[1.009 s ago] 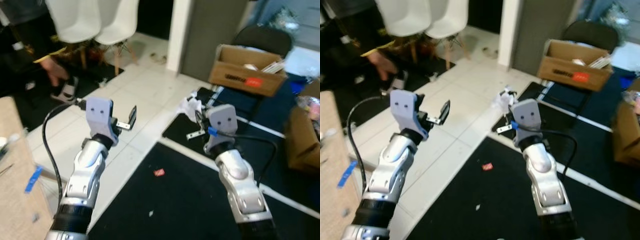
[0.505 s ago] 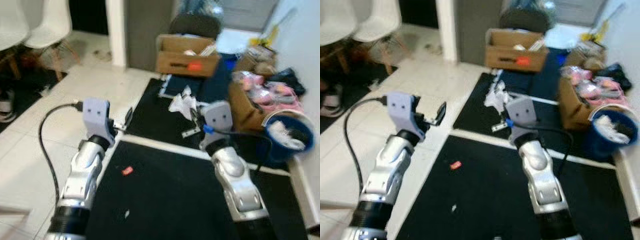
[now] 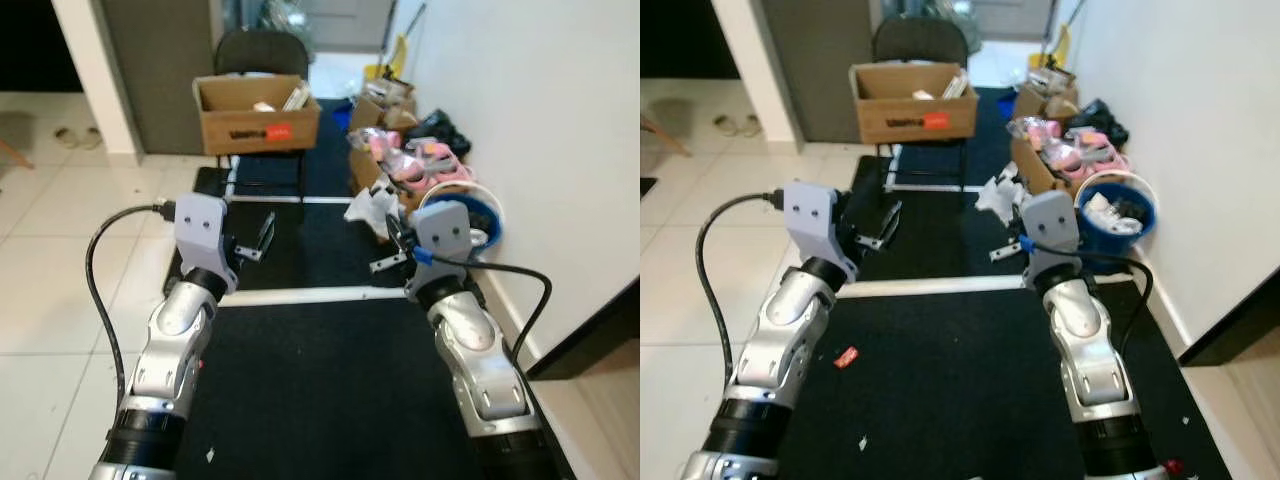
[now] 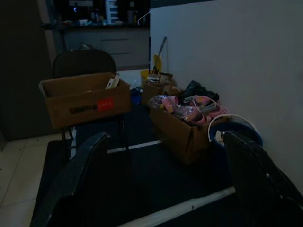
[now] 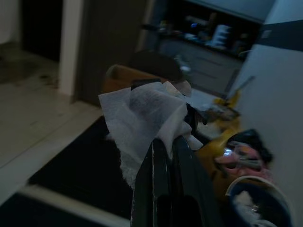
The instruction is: Picking trash to rubbish bin
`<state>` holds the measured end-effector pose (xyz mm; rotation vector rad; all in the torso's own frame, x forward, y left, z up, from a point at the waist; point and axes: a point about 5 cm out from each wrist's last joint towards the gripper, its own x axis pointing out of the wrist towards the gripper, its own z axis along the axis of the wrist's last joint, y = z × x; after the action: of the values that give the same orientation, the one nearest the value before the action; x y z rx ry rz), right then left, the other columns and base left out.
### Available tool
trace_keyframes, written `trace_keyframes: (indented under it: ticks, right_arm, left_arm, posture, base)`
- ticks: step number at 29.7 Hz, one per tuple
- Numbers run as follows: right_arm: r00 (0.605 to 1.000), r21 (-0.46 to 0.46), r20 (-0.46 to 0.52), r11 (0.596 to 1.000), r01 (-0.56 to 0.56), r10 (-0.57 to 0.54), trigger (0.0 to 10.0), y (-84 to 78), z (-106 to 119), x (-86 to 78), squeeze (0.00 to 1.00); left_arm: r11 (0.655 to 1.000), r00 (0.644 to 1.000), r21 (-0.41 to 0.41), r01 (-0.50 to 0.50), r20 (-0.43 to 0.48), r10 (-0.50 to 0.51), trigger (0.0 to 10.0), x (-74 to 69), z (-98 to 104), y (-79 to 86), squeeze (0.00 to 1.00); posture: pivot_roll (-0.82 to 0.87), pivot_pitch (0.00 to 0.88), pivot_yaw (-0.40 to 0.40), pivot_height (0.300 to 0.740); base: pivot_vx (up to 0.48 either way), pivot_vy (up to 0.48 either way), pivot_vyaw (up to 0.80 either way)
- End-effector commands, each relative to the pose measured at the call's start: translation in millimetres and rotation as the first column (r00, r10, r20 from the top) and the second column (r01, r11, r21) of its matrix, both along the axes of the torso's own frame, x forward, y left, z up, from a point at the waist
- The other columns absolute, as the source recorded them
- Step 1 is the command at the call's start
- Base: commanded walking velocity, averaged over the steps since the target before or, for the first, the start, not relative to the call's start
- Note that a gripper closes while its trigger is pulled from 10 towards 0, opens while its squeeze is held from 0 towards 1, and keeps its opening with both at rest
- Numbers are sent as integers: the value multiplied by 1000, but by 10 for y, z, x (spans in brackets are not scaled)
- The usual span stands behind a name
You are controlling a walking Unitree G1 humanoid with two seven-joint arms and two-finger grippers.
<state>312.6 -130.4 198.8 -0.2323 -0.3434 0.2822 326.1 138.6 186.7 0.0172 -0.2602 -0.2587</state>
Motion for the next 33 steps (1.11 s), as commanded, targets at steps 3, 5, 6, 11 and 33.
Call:
trace_keyframes:
  ticks: [3, 5, 6, 11, 33]
  right_arm:
    - [998, -15, -59, 999, -32, 31, 10000, 55, -122, 0, 0]
    - [996, -15, -71, 999, -51, 50, 10000, 73, -147, -5, 0]
    - [995, -11, -80, 998, -57, 55, 10000, 79, -160, -5, 0]
    - [991, -12, -116, 998, -66, 64, 10000, 88, -233, -4, 0]
    - [899, 64, -434, 993, 97, -60, 10000, -220, -1020, -17, 0]
  left_arm:
    - [1000, 1000, -13, -18, -18, 18, 10000, -14, -41, 19, 0]
    - [998, 998, -40, -56, -22, 55, 10000, -18, -60, 48, 0]
    - [997, 998, -44, -62, -27, 61, 10000, -19, -73, 62, 0]
    - [997, 997, -39, -68, -49, 67, 10000, -15, -113, 85, 0]
    - [998, 980, 32, -50, -193, 56, 10000, 12, -504, 91, 0]
  posture:
    - [-87, 108, -17, 740]
    - [-87, 109, -17, 740]
    - [-88, 108, -17, 740]
    - [-87, 106, -17, 740]
    - [-88, 101, -15, 740]
  base:
    - [0, 0, 0]
    - [137, 0, 0]
    - [315, 0, 0]
    - [405, 0, 0]
    - [451, 0, 0]
